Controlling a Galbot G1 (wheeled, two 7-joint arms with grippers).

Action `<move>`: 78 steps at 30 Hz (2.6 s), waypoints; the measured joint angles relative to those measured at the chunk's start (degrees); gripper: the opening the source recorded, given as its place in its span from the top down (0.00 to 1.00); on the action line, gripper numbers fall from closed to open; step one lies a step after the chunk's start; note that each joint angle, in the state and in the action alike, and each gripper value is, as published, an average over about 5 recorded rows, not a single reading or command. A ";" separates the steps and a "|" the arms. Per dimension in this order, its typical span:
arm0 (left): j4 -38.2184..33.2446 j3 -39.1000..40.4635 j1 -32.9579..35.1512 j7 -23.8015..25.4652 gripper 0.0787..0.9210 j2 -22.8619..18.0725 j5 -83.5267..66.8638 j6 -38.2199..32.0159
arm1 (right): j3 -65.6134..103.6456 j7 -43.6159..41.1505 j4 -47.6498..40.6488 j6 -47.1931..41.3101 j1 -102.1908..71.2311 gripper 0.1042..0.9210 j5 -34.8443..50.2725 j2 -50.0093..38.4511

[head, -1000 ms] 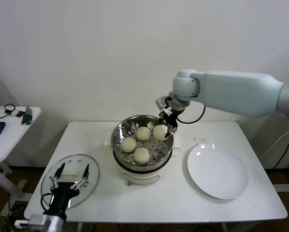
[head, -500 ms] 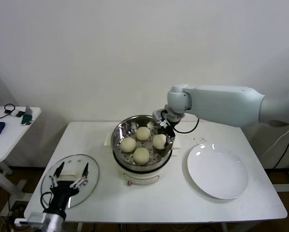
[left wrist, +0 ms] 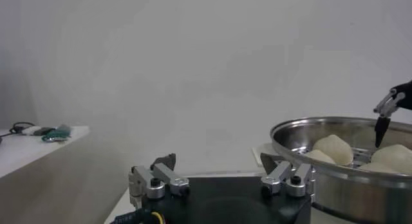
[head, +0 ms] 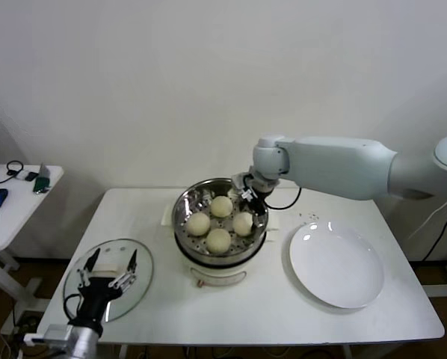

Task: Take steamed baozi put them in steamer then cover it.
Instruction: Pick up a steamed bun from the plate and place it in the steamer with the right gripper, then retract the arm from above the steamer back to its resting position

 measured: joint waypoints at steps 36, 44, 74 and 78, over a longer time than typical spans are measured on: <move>0.73 0.75 -4.38 -4.49 0.12 3.08 1.37 3.33 | 37.71 38.29 -2.81 -4.33 -9.40 0.12 20.20 -15.94; 1.80 1.36 -5.24 -5.71 0.12 3.50 4.46 2.61 | 55.25 44.38 2.79 -1.93 -25.22 0.12 20.67 -26.53; 5.68 0.66 -5.72 -9.90 0.12 4.55 13.53 -1.58 | 126.53 42.79 24.49 19.85 -106.88 0.12 16.77 -27.54; 6.37 0.51 -5.47 -10.37 0.12 5.17 15.91 -2.34 | 130.82 43.24 26.70 21.82 -113.53 0.12 15.62 -23.59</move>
